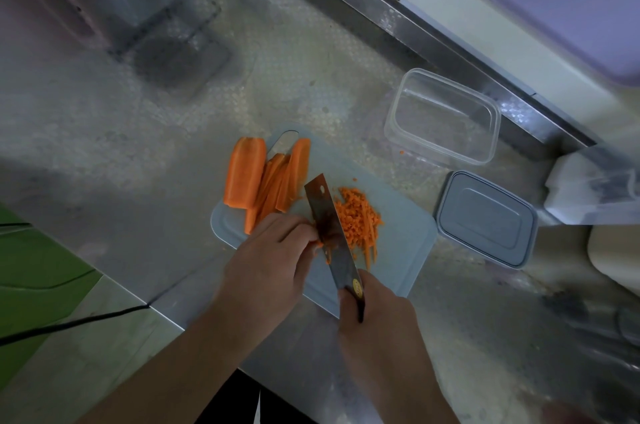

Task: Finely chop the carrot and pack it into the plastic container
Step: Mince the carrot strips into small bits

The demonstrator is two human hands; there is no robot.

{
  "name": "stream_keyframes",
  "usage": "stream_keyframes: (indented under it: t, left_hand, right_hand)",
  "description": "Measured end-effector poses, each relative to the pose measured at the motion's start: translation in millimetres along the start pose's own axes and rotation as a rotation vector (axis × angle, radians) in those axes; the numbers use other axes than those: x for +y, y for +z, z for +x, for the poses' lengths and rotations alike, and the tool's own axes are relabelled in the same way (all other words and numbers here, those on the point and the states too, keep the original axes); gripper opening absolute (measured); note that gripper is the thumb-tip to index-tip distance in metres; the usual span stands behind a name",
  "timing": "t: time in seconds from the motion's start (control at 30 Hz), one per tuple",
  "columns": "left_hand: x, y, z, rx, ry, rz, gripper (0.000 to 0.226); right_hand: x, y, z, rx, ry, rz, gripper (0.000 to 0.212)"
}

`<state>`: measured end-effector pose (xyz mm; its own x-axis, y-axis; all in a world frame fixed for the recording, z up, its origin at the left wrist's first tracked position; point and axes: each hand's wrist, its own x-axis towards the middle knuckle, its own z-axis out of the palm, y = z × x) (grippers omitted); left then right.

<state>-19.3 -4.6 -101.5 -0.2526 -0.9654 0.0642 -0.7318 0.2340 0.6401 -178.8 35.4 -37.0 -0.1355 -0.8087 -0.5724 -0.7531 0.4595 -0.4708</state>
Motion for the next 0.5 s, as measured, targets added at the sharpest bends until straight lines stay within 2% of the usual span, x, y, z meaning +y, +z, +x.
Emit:
stream_keyframes:
  t: [0.23, 0.5]
  left_hand:
    - [0.3, -10.2, -7.3, -0.021, -0.005, 0.014, 0.022]
    - [-3.6, -1.3, -5.2, 0.002, 0.008, -0.004, 0.014]
  right_hand:
    - [2.1, -0.1, 2.9, -0.009, -0.015, -0.010, 0.015]
    - [3.3, -1.7, 3.7, -0.006, -0.010, -0.023, 0.013]
